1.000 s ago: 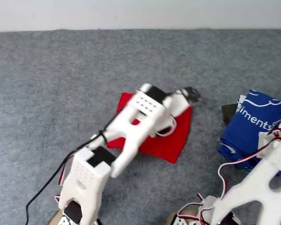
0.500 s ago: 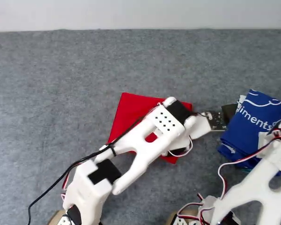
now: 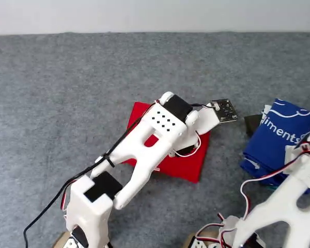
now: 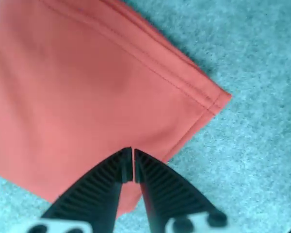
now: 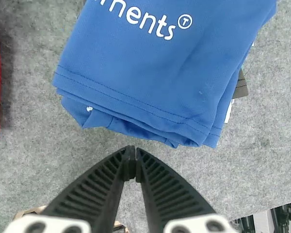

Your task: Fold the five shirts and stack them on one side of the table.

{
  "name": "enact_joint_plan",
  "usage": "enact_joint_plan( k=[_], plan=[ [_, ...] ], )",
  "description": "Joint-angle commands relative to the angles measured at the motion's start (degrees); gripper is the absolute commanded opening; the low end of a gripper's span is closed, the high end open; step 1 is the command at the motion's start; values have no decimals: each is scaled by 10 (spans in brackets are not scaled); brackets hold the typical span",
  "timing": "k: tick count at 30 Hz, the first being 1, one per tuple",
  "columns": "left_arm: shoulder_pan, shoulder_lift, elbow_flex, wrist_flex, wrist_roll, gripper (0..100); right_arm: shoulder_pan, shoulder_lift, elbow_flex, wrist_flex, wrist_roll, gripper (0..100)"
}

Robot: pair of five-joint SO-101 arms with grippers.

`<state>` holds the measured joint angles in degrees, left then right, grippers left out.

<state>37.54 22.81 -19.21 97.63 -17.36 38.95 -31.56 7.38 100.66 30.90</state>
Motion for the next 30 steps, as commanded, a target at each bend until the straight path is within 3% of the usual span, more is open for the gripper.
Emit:
enact_joint_plan(
  k=[1,10,16,19,24,30],
  plan=[
    [-47,-25,-14,-7,18,13,-27,-13,-3,22,-33,9],
    [-282,-126,-11,4,22,13,-267,50,-3,15,-199,9],
    [-427,-187,-10,8,19,13,-384,165,-7,-65,-270,9],
    [-470,-211,-10,11,18,13,-418,209,-7,-116,-272,22],
    [-523,-239,-10,11,18,13,-428,289,-36,-202,-297,132],
    [-536,-245,-10,11,18,13,-429,446,-170,-217,-316,152]
  ],
)
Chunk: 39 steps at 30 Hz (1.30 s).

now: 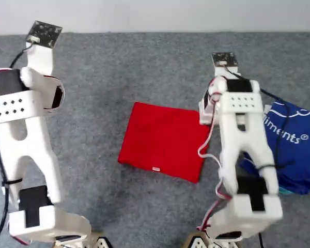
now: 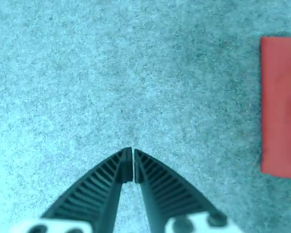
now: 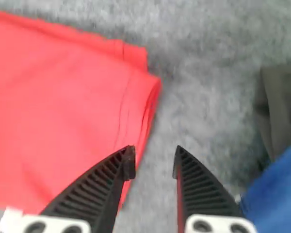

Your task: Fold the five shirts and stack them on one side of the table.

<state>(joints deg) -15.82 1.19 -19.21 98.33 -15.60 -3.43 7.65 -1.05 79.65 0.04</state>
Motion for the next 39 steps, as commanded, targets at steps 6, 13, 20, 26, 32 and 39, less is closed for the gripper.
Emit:
enact_joint_plan(
  k=[6,13,20,26,32,39],
  plan=[
    [-3,-24,-10,3,1,13,-23,182,-221,19,-9,151],
    [-3,-24,-10,1,0,13,-37,276,-291,28,-9,148],
    [-3,-22,-9,0,0,13,-43,295,-331,37,-5,18],
    [-3,-1,-2,0,0,13,-39,296,-368,52,17,10],
    [-2,4,-3,0,0,13,-38,302,-411,39,74,10],
    [-2,4,-3,0,0,13,-29,325,-414,10,74,16]
  ],
)
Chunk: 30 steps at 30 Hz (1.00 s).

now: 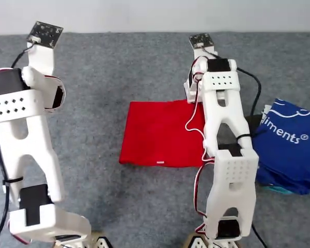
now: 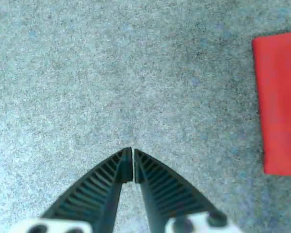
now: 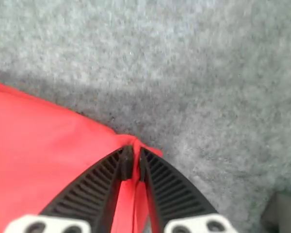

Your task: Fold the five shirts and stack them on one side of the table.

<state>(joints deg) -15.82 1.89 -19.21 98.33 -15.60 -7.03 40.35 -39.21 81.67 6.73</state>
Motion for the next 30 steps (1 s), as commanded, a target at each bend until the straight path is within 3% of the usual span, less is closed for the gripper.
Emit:
enact_joint_plan(
  k=[1,9,16,30],
  plan=[
    [-2,-4,-3,0,0,13,7,1,-33,-7,7,20],
    [-2,-4,-3,0,0,13,-15,-40,-55,106,-5,269],
    [-3,-5,-3,0,0,13,-54,-58,-49,213,-81,276],
    [-3,-8,-1,4,0,13,-59,79,19,154,-113,273]
  ],
)
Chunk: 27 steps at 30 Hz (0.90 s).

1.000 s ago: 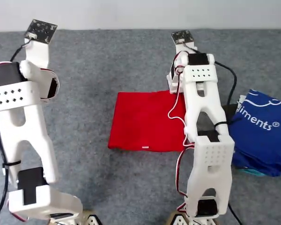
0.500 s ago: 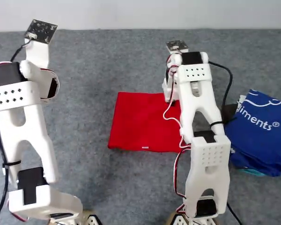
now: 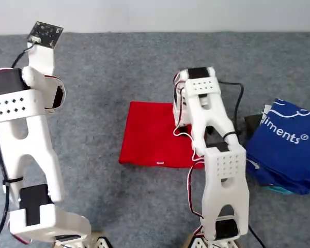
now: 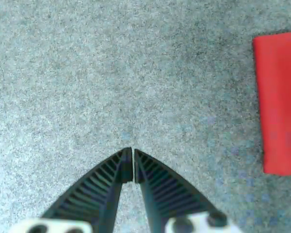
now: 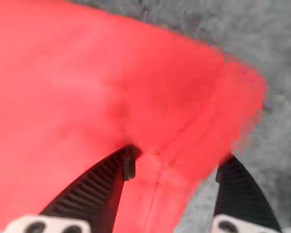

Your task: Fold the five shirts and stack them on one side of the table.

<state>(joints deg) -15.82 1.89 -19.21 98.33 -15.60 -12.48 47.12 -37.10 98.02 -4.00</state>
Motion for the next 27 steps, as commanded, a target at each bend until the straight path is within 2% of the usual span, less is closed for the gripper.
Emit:
enact_joint_plan(
  k=[1,3,8,13,17,24,27],
  plan=[
    [-4,-8,-1,4,0,13,-8,22,-2,-10,-6,265],
    [-4,-8,-1,4,0,13,-13,39,-3,-11,-6,213],
    [-4,-8,-1,4,0,13,-19,44,-3,-5,-6,1],
    [-4,-8,-2,4,0,13,2,-2,-3,9,19,11],
    [-4,-8,-4,4,0,13,37,-36,-3,25,155,9],
    [-3,-9,-4,4,0,13,112,-51,-15,-9,501,9],
    [0,-9,-4,2,0,13,114,-46,-64,-14,593,9]
  ],
)
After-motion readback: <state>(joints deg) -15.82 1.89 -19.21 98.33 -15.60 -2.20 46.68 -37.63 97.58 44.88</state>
